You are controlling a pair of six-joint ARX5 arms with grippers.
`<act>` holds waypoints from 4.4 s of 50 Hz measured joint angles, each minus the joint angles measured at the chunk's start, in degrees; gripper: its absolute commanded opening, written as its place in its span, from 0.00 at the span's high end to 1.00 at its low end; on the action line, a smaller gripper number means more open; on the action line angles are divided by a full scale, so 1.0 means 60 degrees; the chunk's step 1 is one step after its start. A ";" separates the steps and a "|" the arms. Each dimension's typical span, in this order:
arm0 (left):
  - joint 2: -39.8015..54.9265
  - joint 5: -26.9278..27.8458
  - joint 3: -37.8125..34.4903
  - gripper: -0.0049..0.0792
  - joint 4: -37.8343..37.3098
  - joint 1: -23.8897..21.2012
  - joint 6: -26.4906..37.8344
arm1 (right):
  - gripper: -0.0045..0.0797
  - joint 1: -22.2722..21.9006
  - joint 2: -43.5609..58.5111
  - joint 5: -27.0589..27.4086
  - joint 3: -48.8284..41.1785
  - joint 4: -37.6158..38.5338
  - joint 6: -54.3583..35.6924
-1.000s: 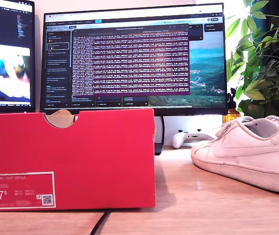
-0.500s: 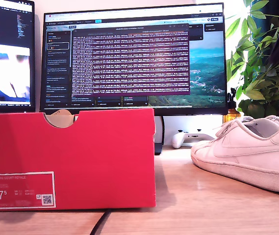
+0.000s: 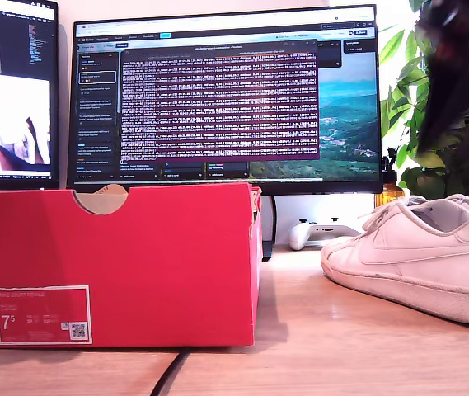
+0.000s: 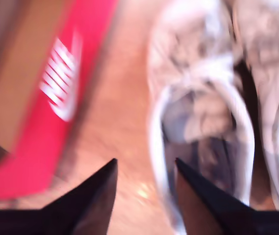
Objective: Pack the white shoes by picking the first shoe and placing it inside the red shoebox, left side, then picking and rotating the second shoe and placing it in the shoebox
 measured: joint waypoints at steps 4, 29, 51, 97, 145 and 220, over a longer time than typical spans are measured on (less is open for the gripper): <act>0.0000 0.0015 0.0004 0.96 0.0000 -0.0015 -0.0025 | 0.51 0.0138 0.0390 0.0317 0.0000 -0.0098 -0.0058; 0.0000 0.0091 0.0004 0.96 0.0015 -0.0015 -0.0186 | 0.53 0.0721 0.2157 0.0936 0.0200 -0.0109 -0.0765; 0.0000 0.0095 0.0004 0.96 0.0007 -0.0015 -0.0186 | 0.96 0.0929 0.2932 0.1009 0.0262 0.0794 -0.1198; 0.0000 0.0095 0.0004 0.96 0.0004 -0.0015 -0.0189 | 0.96 0.3038 0.3045 -0.0474 0.4182 0.1107 0.5825; 0.0000 0.0138 0.0004 0.96 0.0168 -0.0040 -0.0186 | 0.96 0.5829 0.5584 0.1537 0.4182 0.5854 0.9092; 0.0000 0.0153 0.0004 0.96 0.0044 -0.0157 -0.0437 | 0.61 0.5107 0.6433 0.0350 0.6175 0.3297 0.7715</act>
